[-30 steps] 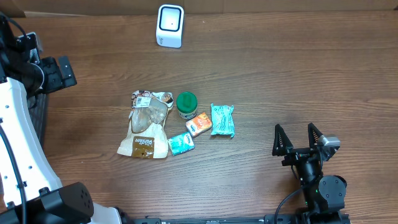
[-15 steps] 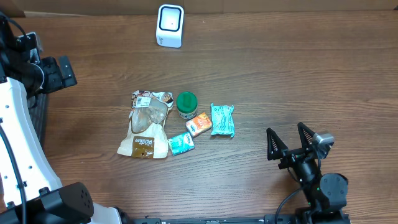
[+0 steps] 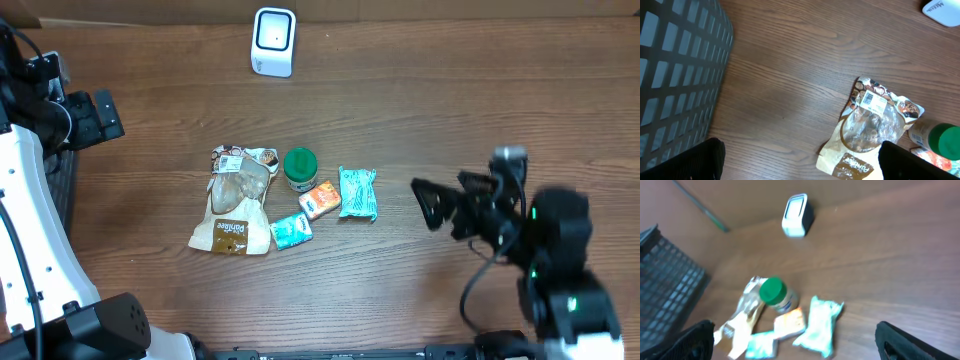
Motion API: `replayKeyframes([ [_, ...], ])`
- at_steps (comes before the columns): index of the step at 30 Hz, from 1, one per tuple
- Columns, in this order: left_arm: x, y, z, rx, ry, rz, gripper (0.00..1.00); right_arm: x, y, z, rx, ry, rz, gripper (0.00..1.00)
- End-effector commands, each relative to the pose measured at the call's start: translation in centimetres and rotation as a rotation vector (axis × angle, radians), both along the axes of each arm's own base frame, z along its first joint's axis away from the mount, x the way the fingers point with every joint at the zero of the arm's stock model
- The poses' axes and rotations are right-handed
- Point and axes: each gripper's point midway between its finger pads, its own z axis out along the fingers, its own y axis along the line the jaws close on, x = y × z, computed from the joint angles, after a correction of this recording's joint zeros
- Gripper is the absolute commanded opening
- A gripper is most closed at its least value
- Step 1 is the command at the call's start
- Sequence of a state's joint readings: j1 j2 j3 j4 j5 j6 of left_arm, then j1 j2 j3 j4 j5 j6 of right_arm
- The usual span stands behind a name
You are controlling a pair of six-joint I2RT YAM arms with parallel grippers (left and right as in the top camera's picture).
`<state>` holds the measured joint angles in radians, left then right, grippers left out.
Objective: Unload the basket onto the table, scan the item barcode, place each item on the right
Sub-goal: 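Move the right gripper over the light green pack and descend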
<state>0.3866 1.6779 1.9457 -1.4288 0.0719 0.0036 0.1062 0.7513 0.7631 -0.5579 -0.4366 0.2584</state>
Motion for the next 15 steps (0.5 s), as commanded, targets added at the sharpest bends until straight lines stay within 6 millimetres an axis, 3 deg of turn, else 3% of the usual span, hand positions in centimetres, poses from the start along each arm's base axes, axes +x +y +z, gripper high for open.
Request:
replayKeyframes([
  [1, 0.2, -0.2, 0.5, 0.007, -0.014, -0.022, 1.0, 1.3, 1.7, 0.9, 0.034, 0.1, 0.09, 1.0],
  [4, 0.2, -0.2, 0.5, 0.007, -0.014, -0.021, 1.0, 2.6, 2.7, -0.4, 0.055, 0.242, 0.133, 1.0],
  [6, 0.2, -0.2, 0.5, 0.007, -0.014, -0.021, 1.0, 3.3, 3.7, -2.5, 0.055, 0.384, 0.16, 1.0],
  [10, 0.2, -0.2, 0.5, 0.007, -0.014, -0.021, 1.0, 3.2, 5.6, -6.0, 0.028, 0.532, 0.214, 1.0],
  [15, 0.2, -0.2, 0.5, 0.007, -0.014, -0.021, 1.0, 2.8, 8.0, -8.3, -0.006, 0.595, 0.281, 1.0],
])
